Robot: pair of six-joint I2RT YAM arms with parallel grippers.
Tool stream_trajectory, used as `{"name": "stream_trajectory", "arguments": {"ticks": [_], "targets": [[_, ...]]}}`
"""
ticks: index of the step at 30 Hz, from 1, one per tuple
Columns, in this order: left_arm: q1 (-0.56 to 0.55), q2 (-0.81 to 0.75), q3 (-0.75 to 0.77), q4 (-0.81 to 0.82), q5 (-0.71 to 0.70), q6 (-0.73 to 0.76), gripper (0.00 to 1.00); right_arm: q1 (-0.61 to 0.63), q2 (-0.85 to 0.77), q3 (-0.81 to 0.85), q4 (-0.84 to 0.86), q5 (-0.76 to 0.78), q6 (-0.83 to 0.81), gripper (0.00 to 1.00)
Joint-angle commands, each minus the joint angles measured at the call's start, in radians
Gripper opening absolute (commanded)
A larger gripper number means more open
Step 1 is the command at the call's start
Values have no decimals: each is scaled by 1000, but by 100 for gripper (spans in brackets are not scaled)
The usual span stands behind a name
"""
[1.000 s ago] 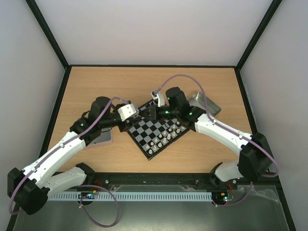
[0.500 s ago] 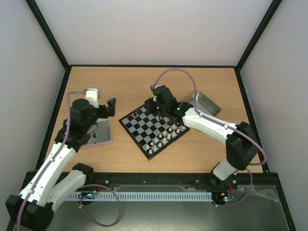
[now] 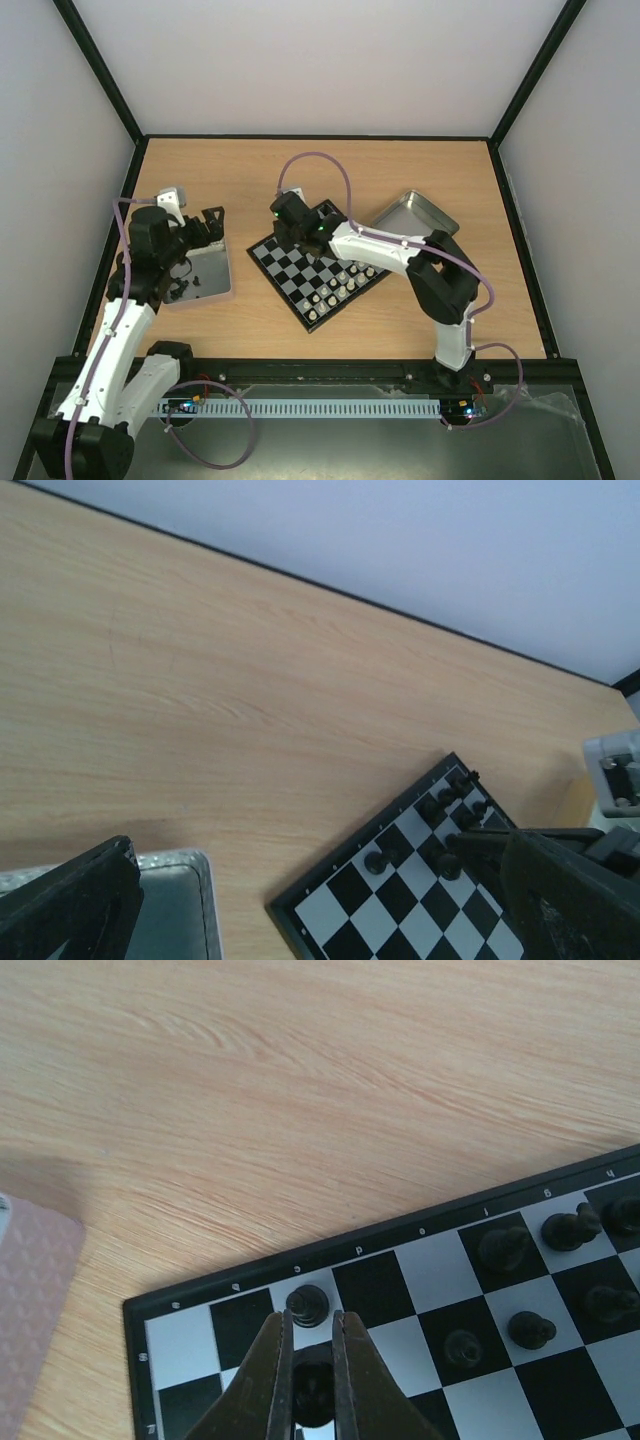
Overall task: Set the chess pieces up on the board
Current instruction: Place the chess piece on the chessboard.
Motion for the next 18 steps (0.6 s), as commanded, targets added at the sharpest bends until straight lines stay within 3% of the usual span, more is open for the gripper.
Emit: {"name": "stream_trajectory", "arguments": {"ticks": [1, 18], "targets": [[7, 15, -15, -19, 53, -8, 99, 6, 63, 36, -19, 106, -29, 4], [9, 41, -30, -23, 70, -15, 99, -5, 220, 100, 46, 171, -18, 4]]}}
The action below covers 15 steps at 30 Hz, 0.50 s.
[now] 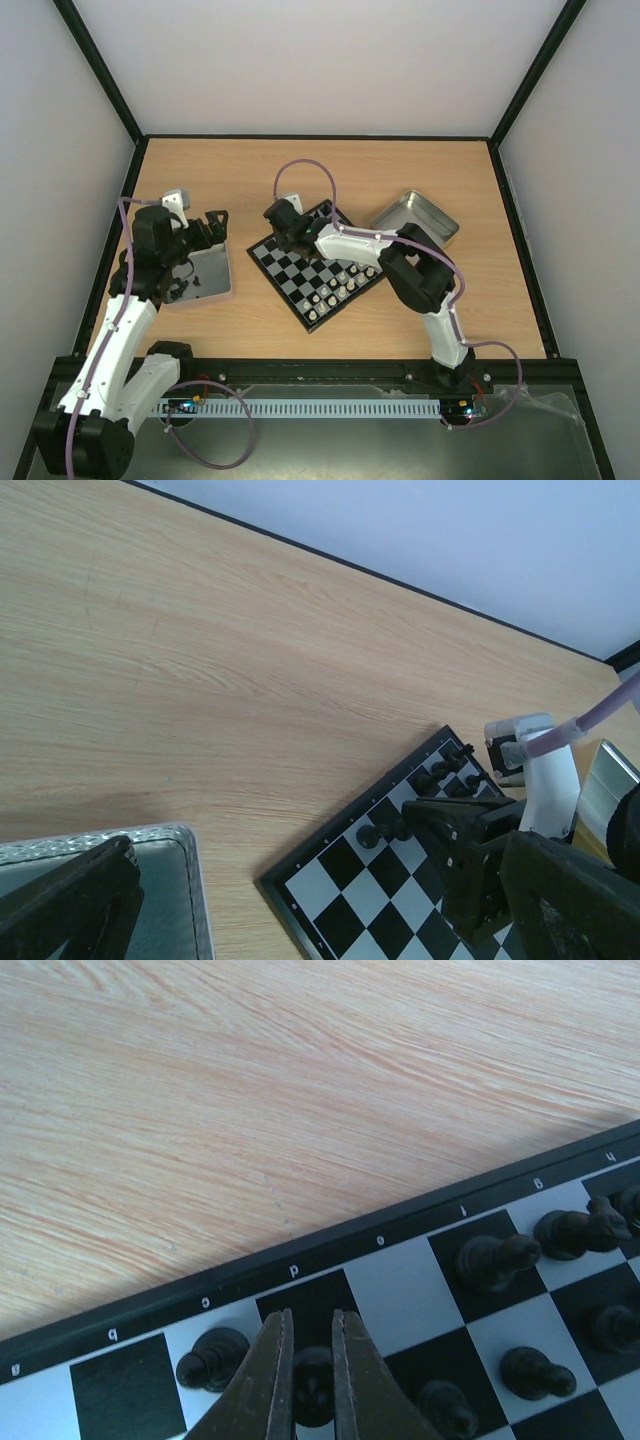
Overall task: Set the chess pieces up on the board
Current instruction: Place the chess piece on the chessboard.
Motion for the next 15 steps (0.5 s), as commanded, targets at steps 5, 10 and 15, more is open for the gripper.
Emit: {"name": "stream_trajectory", "arguments": {"ticks": [5, 10, 15], "targets": [[5, 11, -11, -15, 12, -2, 99, -17, 59, 46, 32, 17, 11, 4], [5, 17, -10, -16, 14, -3, 99, -19, 69, 46, 32, 23, 16, 6], [5, 24, -9, -14, 18, -4, 99, -18, 72, 42, 43, 19, 13, 10]]}}
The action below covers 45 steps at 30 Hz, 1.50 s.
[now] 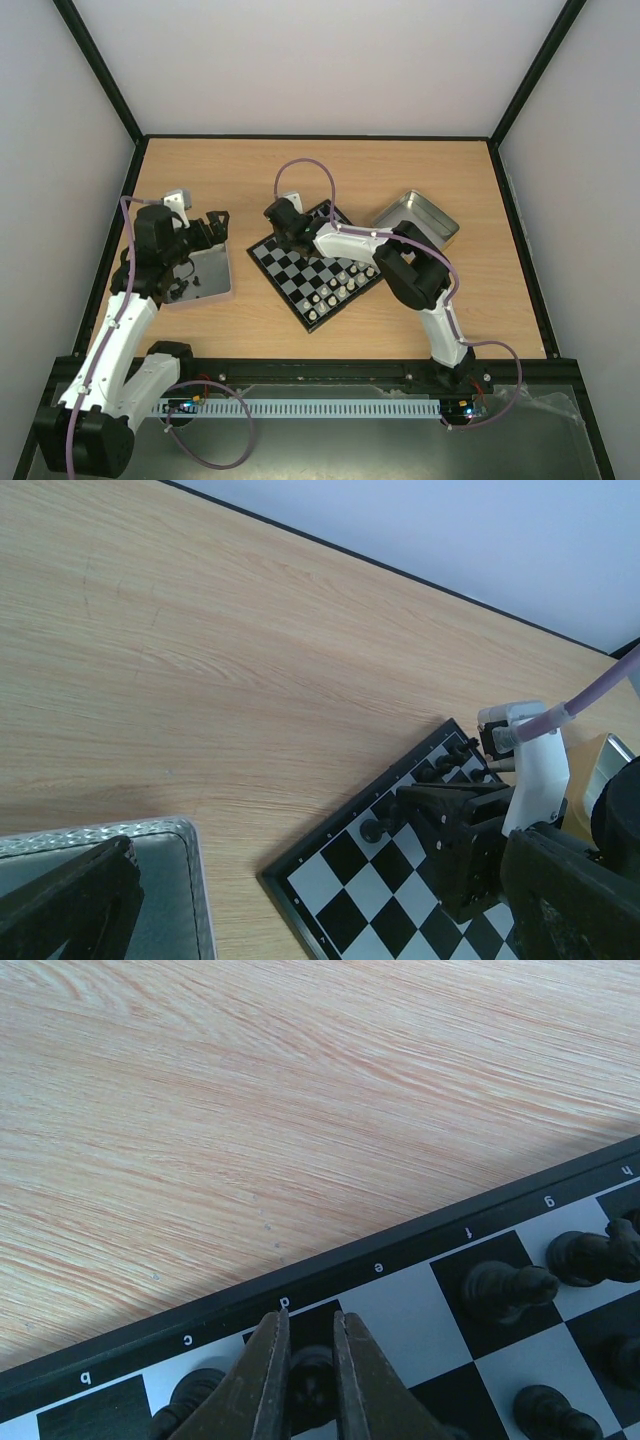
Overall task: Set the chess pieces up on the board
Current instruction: Place the chess piece on the chessboard, then pick up the chess piece from the storage box.
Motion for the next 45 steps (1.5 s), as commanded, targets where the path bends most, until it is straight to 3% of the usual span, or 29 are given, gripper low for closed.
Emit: {"name": "stream_trajectory", "arguments": {"ticks": [1, 6, 20, 29, 38, 45], "targets": [[5, 8, -7, -12, 15, -3, 99, -4, 26, 16, 12, 12, 6, 11], [5, 8, -7, -18, 15, -5, 99, -4, 22, 14, 19, 1, 15, 13], [5, 32, 13, -58, 10, -50, 99, -13, -140, -8, 7, 40, 79, 33], [41, 91, 30, -289, -144, -182, 99, -24, -328, -153, 16, -29, 159, 36], [225, 161, -30, -378, -234, -300, 62, -23, -453, -410, 159, -224, 308, 30], [254, 280, -28, -381, -259, -324, 53, -23, -499, -491, 201, -220, 296, 29]]}}
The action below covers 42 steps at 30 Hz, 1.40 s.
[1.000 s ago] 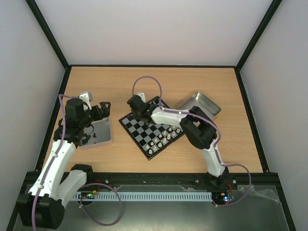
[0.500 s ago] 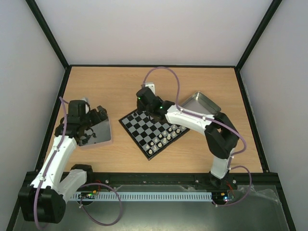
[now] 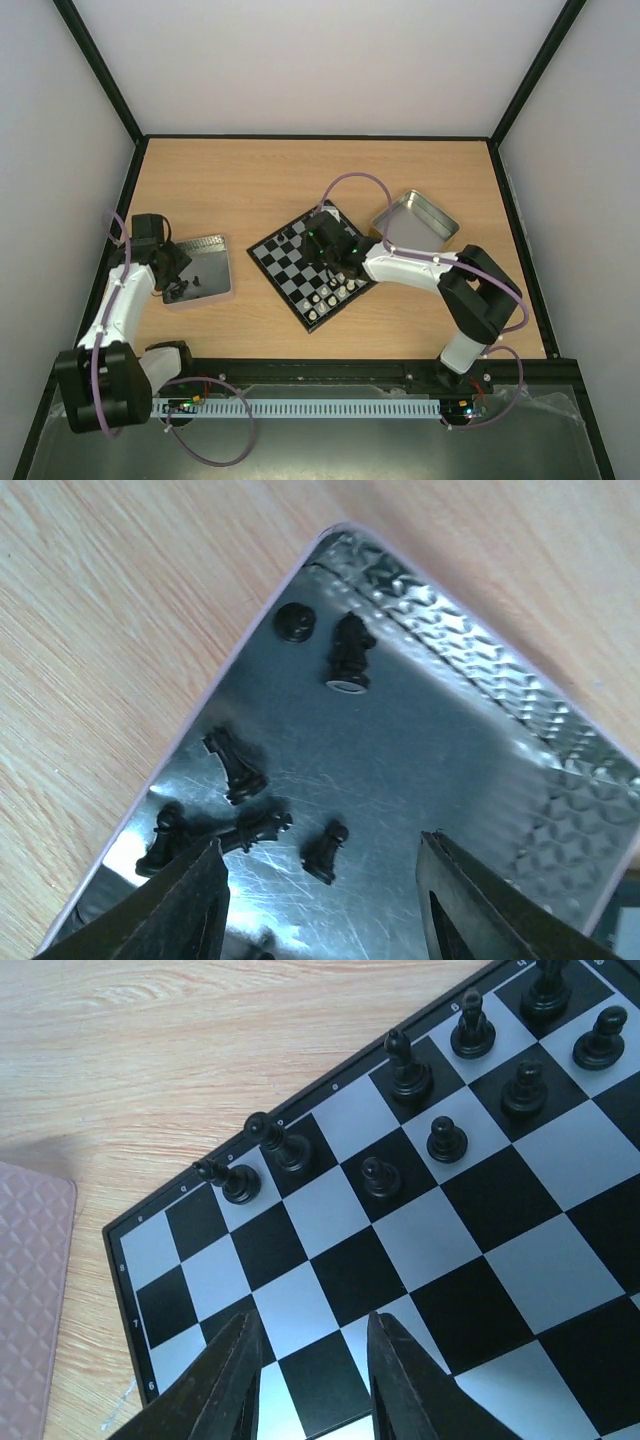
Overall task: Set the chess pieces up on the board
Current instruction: Pick up the chess piece from the storage box.
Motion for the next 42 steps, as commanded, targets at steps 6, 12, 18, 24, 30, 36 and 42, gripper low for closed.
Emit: {"name": "stream_trajectory", "arguments": {"ticks": [6, 12, 18, 24, 30, 36, 42], "targets": [[17, 130, -40, -17, -97, -106, 45, -4, -99, -84, 133, 11, 4, 27], [20, 190, -67, 60, -132, -136, 40, -4, -121, -88, 132, 23, -12, 26], [23, 240, -77, 115, -118, -122, 41, -5, -126, -90, 124, 31, -13, 26], [25, 264, -76, 146, -128, -115, 31, -2, -127, -88, 117, 35, -12, 26], [25, 273, -83, 172, -167, -126, 34, -4, -129, -91, 112, 36, -10, 26], [25, 291, -92, 188, -177, -132, 29, -3, -131, -90, 110, 38, -8, 26], [25, 275, -97, 190, -175, -124, 14, -3, -142, -90, 107, 47, -5, 26]]}}
